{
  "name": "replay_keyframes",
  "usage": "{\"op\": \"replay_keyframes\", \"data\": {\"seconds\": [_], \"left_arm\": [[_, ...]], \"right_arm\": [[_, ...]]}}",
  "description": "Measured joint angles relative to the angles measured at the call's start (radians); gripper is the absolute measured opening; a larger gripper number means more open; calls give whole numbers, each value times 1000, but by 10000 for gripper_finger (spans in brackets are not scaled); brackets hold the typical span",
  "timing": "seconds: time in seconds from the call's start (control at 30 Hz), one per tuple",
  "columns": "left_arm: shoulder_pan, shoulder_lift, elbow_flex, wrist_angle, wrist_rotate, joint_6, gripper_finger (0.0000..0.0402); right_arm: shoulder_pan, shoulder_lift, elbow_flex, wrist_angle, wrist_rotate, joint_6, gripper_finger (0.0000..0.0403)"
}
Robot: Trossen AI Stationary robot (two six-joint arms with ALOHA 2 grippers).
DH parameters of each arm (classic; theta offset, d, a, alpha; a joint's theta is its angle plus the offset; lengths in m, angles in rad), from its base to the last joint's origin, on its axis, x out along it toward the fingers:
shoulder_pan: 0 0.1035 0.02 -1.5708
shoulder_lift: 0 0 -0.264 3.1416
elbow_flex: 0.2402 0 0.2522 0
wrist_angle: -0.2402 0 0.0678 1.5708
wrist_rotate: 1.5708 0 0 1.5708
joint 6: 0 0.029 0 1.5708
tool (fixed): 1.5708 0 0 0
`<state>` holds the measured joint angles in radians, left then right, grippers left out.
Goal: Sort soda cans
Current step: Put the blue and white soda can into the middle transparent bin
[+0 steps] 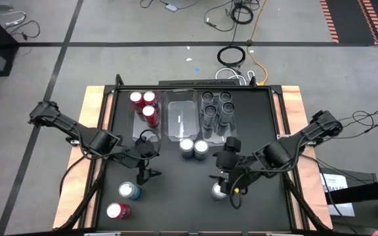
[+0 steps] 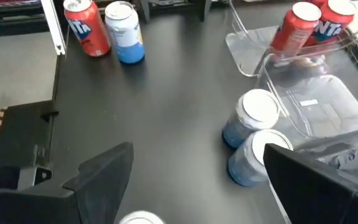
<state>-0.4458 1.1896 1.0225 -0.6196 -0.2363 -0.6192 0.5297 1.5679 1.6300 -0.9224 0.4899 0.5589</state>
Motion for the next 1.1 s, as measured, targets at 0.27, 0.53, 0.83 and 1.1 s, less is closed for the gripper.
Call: {"op": "replay_keyframes", "data": {"seconds": [0.27,0.53,0.83,1.1], "left_arm": [[-8,0,0,-24,1,6,400],[-9,0,0,-74,0,28,400],[-7,-38,-31,-127,-9,79,400],[-7,-169,-140,-98,-8,78,400]], "right_arm": [[-11,13,12,32,-137,88,356],[-33,18,12,-65,-233,26,392],[6,52,9,-63,-283,228,388],[6,105,9,-112,-226,284,388]]}}
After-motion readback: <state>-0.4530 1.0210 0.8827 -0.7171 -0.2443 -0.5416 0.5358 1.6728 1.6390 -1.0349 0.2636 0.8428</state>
